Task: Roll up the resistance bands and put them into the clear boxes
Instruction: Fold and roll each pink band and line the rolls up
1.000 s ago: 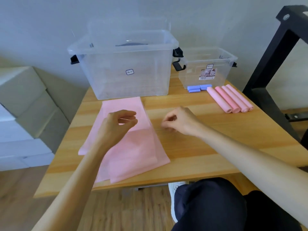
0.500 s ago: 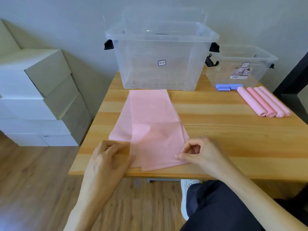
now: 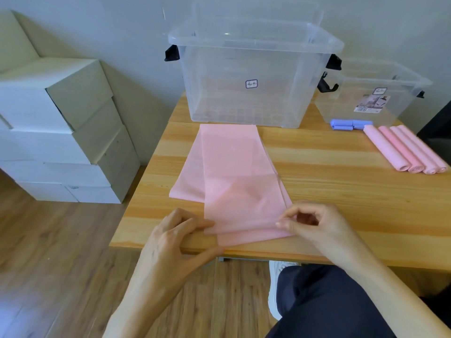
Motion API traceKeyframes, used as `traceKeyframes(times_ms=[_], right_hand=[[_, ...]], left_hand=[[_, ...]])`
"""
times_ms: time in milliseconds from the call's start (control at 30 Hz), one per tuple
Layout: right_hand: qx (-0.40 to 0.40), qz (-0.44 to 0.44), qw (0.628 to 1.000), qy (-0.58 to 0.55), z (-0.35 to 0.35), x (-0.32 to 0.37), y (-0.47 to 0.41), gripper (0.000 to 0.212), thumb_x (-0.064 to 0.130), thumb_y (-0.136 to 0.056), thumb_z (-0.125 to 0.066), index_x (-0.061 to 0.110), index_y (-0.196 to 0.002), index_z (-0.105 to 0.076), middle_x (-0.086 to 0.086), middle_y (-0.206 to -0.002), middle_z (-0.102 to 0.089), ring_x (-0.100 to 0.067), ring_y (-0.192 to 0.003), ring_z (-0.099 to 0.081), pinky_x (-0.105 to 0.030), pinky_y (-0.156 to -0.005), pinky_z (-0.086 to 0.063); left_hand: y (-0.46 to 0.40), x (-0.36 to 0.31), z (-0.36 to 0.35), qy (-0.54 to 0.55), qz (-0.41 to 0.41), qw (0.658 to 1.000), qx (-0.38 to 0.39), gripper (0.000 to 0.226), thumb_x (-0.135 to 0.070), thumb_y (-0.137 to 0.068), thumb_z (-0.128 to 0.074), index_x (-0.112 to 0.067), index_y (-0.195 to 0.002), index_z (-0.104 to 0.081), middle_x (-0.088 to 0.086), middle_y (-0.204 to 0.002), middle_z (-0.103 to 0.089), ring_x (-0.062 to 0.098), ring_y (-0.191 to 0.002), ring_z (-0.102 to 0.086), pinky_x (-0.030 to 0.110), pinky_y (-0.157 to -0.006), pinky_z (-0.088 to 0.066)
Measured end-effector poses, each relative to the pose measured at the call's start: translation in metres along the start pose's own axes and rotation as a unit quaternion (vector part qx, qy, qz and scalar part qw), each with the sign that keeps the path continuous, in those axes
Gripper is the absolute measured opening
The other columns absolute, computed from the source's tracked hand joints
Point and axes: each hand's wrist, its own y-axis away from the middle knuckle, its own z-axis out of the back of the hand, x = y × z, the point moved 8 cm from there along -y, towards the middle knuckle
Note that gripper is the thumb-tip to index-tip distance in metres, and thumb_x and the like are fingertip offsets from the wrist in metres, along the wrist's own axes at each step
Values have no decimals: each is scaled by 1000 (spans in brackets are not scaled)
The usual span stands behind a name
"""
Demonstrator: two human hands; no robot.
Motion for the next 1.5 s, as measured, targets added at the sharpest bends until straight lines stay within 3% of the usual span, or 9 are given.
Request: traceKeyframes(times_ms=[133,233,367,600,800,933,1067,1200,1500], right_hand=[[-33,-2,997,-69,14,11,-18,5,23,-80,-76,18,-79,-77,3,-68,-69,-8,-63,-54,-14,-62,-43],[-50,40,994,-85,28,35,-33,4,15,-83,-74,11,-82,-75,-3,-62,-67,-11,-55,-58,-19,-54,-47],[-71,106,987,-94,52,65,-39,4,8,-84,-71,4,-86,-72,-8,-78,-75,-17,-73,-72,-22,-70,-57],[-43,116,991,-52,56,52,-7,6,15,-76,-73,12,-80,-74,3,-96,-76,-11,-93,-71,-14,-80,-52],[8,48,998,-40,30,3,8,5,23,-77,-73,27,-76,-75,3,-91,-76,-11,-89,-71,-21,-84,-53],[31,45,998,-29,17,1,10,5,26,-81,-72,28,-80,-76,4,-83,-75,-12,-82,-70,-20,-77,-52],[-17,81,995,-55,22,23,-10,8,23,-83,-71,16,-83,-75,0,-78,-76,-14,-79,-72,-25,-78,-55],[-78,140,983,-90,28,55,-20,3,12,-86,-72,10,-84,-74,2,-80,-76,-11,-79,-72,-20,-77,-54],[-14,213,976,50,-22,52,-16,13,3,-83,-76,13,-92,-73,9,-92,-70,-10,-91,-67,-20,-83,-51]], left_hand=[[-12,-10,8,55,20,997,-47,13,-35,-82,-76,-40,-87,-66,-20,-96,-57,1,-90,-60,7,-68,-42],[-31,-22,22,112,35,989,-89,19,-20,-87,-70,-37,-82,-65,-19,-91,-62,3,-84,-63,8,-70,-43],[-51,-43,38,179,23,976,-121,22,-13,-89,-69,-35,-85,-67,-22,-89,-69,-2,-83,-68,6,-73,-46],[-33,-54,33,110,-63,984,-126,12,-14,-85,-70,-24,-91,-74,-19,-91,-69,2,-84,-67,7,-75,-45],[-11,-34,4,78,-11,995,-63,20,-16,-85,-75,-35,-89,-71,-23,-88,-70,-5,-81,-67,5,-64,-45],[-10,-16,3,187,91,975,-72,24,-10,-91,-66,-33,-84,-68,-15,-75,-75,-1,-80,-72,9,-66,-50],[-41,-22,13,223,85,968,-75,14,-11,-95,-60,-24,-93,-64,-11,-91,-76,6,-90,-73,32,-82,-56],[-67,-35,41,219,33,971,-94,12,-4,-97,-57,-14,-92,-61,-9,-94,-76,4,-93,-72,15,-82,-51],[-42,4,54,112,65,988,-89,26,-10,-101,-50,-23,-87,-68,-13,-87,-74,4,-86,-67,24,-78,-51]])
